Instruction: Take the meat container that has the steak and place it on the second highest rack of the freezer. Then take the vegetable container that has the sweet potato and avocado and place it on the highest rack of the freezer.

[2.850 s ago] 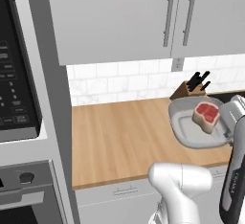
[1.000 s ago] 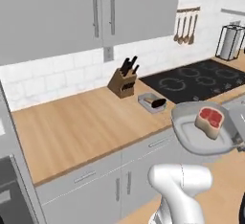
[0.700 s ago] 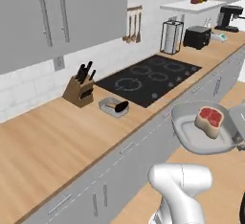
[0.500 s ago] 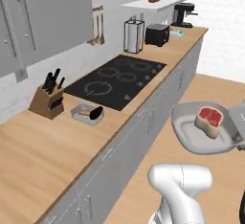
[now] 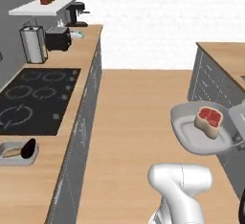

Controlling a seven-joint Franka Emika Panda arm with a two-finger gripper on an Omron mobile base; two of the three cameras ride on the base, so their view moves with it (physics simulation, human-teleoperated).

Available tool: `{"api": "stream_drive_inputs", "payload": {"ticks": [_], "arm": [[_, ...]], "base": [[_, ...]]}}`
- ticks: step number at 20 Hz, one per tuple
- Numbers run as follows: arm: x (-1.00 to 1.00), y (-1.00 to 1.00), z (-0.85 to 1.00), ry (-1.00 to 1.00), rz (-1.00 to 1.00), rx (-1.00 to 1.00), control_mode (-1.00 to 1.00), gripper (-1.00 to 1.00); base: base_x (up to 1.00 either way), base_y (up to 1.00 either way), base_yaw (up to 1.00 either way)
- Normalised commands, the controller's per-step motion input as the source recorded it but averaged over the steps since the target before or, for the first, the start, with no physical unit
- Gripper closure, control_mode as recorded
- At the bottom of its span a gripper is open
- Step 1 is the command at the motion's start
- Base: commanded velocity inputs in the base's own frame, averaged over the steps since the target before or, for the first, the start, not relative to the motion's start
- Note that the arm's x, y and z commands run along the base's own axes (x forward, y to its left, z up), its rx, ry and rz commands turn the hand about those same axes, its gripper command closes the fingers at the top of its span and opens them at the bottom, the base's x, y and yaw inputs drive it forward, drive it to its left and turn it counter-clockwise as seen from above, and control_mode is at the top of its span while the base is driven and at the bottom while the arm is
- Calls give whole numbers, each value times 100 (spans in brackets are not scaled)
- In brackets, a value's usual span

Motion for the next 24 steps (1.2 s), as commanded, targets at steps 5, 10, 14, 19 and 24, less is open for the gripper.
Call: {"api": "stream_drive_inputs", "payload": {"ticks": [5, 10, 14, 19, 24], "arm": [[0, 0, 0, 0, 0, 0, 100, 100], [0, 0, 0, 0, 0, 0, 100, 100], [0, 0, 0, 0, 0, 0, 100, 100], [0, 0, 0, 0, 0, 0, 100, 100], [0, 0, 0, 0, 0, 0, 100, 100]], "base": [[0, 0, -83], [0, 0, -89], [0, 0, -88], [0, 0, -88], [0, 0, -88]]}}
